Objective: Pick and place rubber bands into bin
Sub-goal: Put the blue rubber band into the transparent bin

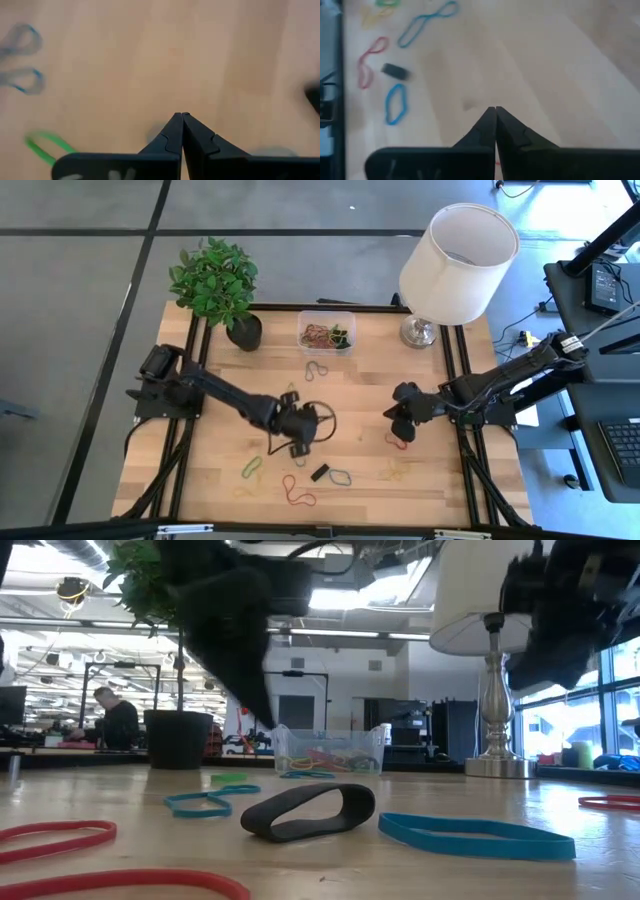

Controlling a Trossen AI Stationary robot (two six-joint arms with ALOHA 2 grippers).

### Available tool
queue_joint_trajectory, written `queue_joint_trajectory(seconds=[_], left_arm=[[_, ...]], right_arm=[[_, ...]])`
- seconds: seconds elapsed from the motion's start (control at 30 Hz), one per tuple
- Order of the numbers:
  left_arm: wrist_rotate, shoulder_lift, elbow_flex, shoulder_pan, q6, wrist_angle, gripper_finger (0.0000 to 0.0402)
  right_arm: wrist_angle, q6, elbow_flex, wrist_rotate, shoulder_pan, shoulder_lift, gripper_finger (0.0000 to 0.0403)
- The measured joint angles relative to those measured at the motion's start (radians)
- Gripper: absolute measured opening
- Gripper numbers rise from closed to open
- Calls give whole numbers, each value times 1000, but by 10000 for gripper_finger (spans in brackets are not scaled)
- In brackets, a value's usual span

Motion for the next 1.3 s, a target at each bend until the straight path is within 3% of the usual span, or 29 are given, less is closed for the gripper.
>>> queue_joint_trajectory(seconds=[0.2,0.37,0.63,0.93,1.13,1.3], left_arm=[[16,0,-104,-77,-76,65,1],[69,-20,-167,-116,-60,90,1],[67,-222,-338,-182,-21,121,1],[19,-509,-537,-258,-22,114,2],[6,-648,-632,-293,-8,115,2],[6,-724,-704,-312,-5,158,2]], right_arm=[[-2,-74,111,3,95,126,2],[-14,-220,278,3,160,336,2],[-153,-329,629,0,185,710,19],[-365,-273,957,-5,185,1000,79],[-348,-143,1003,-55,185,1082,119],[-390,-31,1003,-81,184,1117,125]])
